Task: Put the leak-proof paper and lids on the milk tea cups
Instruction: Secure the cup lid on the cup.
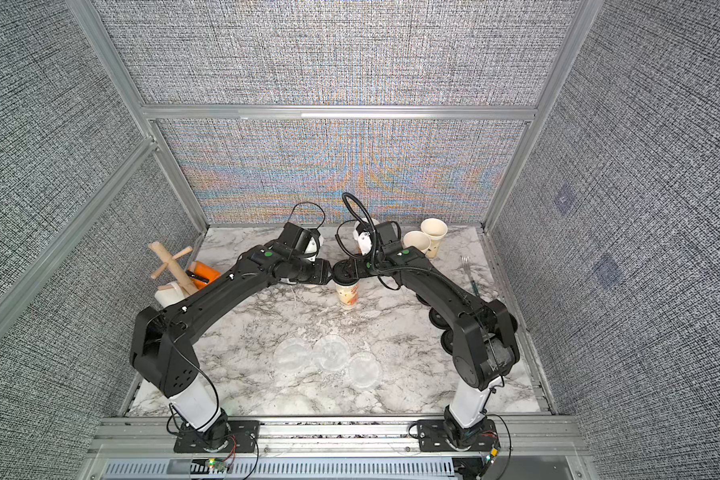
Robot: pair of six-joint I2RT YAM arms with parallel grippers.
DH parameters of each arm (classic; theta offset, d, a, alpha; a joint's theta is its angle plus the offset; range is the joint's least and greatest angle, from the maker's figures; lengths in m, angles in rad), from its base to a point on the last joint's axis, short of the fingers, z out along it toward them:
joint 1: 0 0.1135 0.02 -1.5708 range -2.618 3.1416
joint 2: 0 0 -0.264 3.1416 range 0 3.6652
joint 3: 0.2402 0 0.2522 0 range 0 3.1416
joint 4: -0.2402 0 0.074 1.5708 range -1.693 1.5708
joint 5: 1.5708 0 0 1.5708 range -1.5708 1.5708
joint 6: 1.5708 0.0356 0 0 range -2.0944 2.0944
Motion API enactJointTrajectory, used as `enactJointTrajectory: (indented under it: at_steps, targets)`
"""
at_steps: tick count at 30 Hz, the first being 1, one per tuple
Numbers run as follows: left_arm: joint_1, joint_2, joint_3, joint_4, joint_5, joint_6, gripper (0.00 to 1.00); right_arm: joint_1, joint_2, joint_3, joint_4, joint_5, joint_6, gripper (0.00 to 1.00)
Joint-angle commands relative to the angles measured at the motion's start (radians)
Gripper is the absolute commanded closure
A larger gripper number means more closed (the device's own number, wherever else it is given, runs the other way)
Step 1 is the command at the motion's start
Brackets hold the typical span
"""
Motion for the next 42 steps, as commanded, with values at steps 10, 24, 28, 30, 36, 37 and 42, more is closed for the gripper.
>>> enactJointTrajectory:
  at_steps: [10,24,28,30,36,37,42]
  targets:
    - [0.000,0.034,-0.022,0.039,0.017,-0.011,0.43,-0.001,0.014,-0.031,-0.192,0.103,-0.031,0.53]
    - [0.000,0.006,-0.163,0.073,0.004,-0.038,0.44,0.007,-0.016,-0.088,-0.184,0.112,-0.022,0.53]
    - [0.000,-0.009,-0.241,0.098,0.004,-0.054,0.44,0.006,-0.024,-0.129,-0.167,0.117,-0.006,0.54]
    - [0.000,-0.013,-0.277,0.105,-0.002,-0.059,0.44,0.007,-0.026,-0.156,-0.155,0.124,0.003,0.54]
    - [0.000,-0.023,-0.341,0.107,-0.027,-0.064,0.44,0.005,-0.003,-0.198,-0.137,0.125,0.007,0.54]
    - [0.000,-0.023,-0.348,0.104,-0.032,-0.065,0.44,0.006,0.001,-0.200,-0.136,0.126,0.007,0.54]
    - [0.000,-0.025,-0.388,0.100,-0.048,-0.064,0.45,0.000,-0.002,-0.205,-0.142,0.133,0.004,0.54]
